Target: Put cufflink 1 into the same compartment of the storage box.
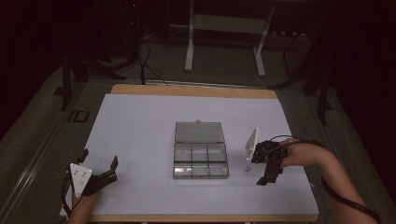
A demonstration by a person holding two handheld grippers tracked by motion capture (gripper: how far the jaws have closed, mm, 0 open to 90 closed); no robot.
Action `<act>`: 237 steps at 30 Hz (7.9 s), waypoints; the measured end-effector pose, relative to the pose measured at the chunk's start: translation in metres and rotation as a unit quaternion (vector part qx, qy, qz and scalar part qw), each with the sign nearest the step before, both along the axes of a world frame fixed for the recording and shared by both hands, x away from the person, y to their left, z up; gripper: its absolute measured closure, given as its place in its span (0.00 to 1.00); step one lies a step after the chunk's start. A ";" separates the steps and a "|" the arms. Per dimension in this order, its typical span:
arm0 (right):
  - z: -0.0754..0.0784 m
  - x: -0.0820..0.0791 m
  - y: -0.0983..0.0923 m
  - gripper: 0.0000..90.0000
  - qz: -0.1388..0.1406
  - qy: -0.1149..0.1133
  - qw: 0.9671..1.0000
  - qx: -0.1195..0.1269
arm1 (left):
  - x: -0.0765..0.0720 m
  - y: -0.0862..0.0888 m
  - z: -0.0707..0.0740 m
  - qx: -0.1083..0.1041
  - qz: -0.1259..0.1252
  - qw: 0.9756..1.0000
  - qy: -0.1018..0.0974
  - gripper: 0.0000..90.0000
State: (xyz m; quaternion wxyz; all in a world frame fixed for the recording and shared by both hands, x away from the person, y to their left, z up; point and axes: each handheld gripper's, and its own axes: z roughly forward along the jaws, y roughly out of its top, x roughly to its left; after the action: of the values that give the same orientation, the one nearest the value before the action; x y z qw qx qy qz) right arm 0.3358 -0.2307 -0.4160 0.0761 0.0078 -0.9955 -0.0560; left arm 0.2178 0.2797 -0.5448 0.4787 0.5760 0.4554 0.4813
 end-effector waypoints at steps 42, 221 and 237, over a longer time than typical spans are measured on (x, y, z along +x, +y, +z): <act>-0.054 0.101 -0.026 0.61 -0.150 -0.065 0.985 -0.046 | -0.001 -0.001 0.000 0.006 -0.002 1.000 -0.002 0.03; -0.002 0.054 0.155 0.71 0.047 -0.073 0.996 -0.013 | -0.001 -0.001 0.000 0.007 -0.010 1.000 -0.007 0.03; 0.005 0.058 0.090 0.72 0.020 -0.087 0.996 -0.027 | -0.001 -0.001 -0.001 0.008 -0.012 1.000 -0.008 0.03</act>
State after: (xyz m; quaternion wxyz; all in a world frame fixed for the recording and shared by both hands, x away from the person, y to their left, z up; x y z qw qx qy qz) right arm 0.3936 -0.1406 -0.4109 -0.0090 0.0303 -0.9992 -0.0263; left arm 0.2167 0.2787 -0.5453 0.4835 0.5815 0.4409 0.4834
